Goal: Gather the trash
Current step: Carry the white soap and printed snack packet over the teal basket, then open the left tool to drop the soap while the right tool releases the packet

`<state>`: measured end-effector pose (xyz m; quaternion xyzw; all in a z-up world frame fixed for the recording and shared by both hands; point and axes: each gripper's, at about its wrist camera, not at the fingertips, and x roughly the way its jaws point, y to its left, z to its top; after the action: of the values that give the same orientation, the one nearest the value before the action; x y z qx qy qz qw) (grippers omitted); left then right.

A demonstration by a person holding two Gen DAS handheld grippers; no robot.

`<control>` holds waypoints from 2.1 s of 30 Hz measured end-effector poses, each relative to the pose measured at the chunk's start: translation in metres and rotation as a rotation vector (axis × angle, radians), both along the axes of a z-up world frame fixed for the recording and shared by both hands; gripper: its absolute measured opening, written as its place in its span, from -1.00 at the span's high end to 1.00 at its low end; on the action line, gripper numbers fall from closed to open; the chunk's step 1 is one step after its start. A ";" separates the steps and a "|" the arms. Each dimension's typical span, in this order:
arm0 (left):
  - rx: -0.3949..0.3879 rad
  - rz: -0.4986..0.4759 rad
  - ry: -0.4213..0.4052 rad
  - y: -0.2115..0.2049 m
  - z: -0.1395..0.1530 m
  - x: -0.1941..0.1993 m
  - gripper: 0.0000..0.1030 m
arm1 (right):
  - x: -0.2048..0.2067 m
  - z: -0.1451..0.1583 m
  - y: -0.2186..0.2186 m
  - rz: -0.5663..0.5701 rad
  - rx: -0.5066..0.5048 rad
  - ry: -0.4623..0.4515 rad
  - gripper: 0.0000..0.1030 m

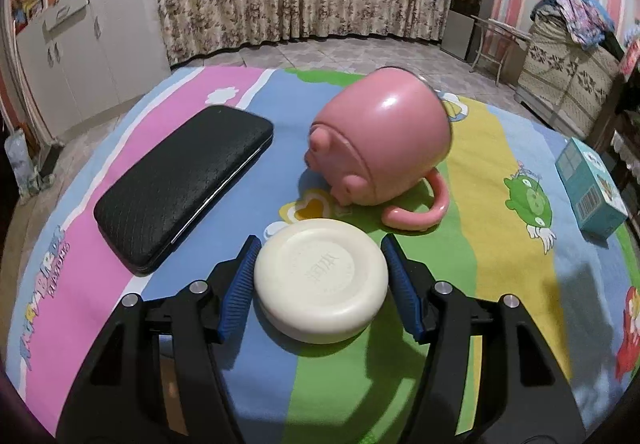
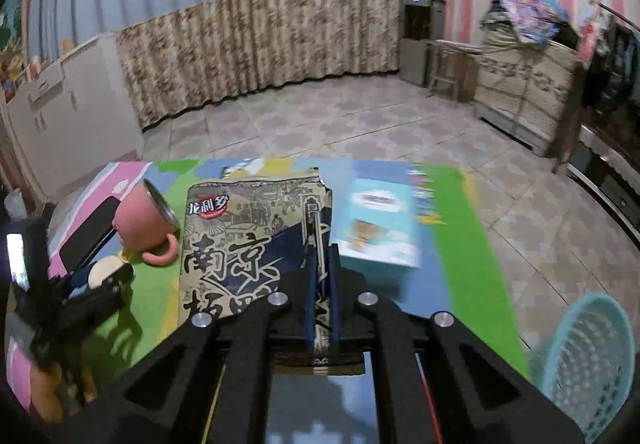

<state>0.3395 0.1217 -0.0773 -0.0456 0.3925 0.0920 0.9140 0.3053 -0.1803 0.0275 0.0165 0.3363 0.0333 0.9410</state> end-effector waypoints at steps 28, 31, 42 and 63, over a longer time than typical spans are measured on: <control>-0.007 -0.416 -0.265 -0.247 0.115 -0.100 -0.17 | -0.141 -0.023 -0.312 -0.510 0.100 -0.037 0.89; -0.016 -0.473 -0.259 -0.288 0.107 -0.106 -0.17 | -0.144 -0.028 -0.326 -0.524 0.088 -0.036 0.89; -0.068 -0.672 -0.198 -0.413 0.069 -0.124 -0.17 | -0.154 -0.047 -0.357 -0.580 0.099 -0.028 0.89; -0.034 -0.793 -0.163 -0.481 0.039 -0.107 -0.22 | -0.143 -0.065 -0.370 -0.584 0.107 -0.013 0.89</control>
<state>0.2325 -0.3592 -0.0381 0.0871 0.3073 -0.2780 0.9059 0.1618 -0.5507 -0.0374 0.1621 0.3089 -0.2209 0.9108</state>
